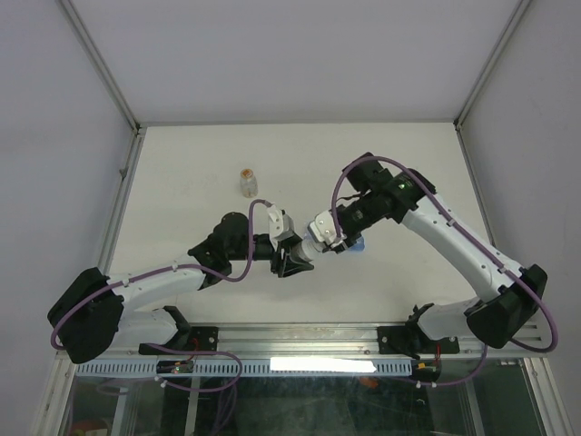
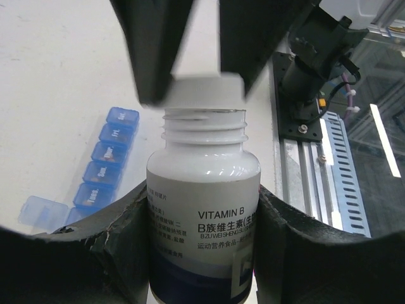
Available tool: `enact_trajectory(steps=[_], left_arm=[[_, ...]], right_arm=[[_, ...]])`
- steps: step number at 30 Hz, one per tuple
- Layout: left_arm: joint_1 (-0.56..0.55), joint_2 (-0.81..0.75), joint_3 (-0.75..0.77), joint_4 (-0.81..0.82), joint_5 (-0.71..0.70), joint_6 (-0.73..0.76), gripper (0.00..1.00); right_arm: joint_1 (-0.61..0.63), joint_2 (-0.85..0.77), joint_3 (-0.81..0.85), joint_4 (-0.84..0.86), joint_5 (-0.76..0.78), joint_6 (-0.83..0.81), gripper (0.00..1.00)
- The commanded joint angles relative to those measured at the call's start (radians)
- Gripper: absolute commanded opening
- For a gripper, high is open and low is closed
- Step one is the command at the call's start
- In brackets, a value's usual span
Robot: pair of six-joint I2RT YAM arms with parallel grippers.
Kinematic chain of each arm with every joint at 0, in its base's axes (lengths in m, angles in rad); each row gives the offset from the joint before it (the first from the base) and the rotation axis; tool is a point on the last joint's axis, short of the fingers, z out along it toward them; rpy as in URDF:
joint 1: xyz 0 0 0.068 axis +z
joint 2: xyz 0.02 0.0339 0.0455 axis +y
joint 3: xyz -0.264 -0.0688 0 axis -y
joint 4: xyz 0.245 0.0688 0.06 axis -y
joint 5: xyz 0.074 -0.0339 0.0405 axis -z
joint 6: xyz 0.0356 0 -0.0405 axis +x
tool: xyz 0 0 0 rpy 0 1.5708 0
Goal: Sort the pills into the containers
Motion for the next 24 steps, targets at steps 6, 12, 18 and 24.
enact_trajectory(steps=[6,12,18,24], left_arm=[[0.01,-0.023,0.001,0.013,0.084,-0.001,0.0],[0.068,-0.122,-0.072,0.242,0.072,-0.154,0.0],[0.224,-0.279,-0.043,0.53,-0.069,-0.424,0.0],[0.285,-0.273,0.037,0.687,-0.085,-0.545,0.0]], right_arm=[[-0.163,-0.052,0.087,-0.044,-0.047,-0.143,0.0],[-0.362,-0.113,-0.068,0.218,-0.202,0.278,0.0],[-0.639,-0.129,-0.298,0.603,-0.383,0.764,0.0],[-0.765,-0.118,-0.365,0.771,-0.276,0.934,0.0]])
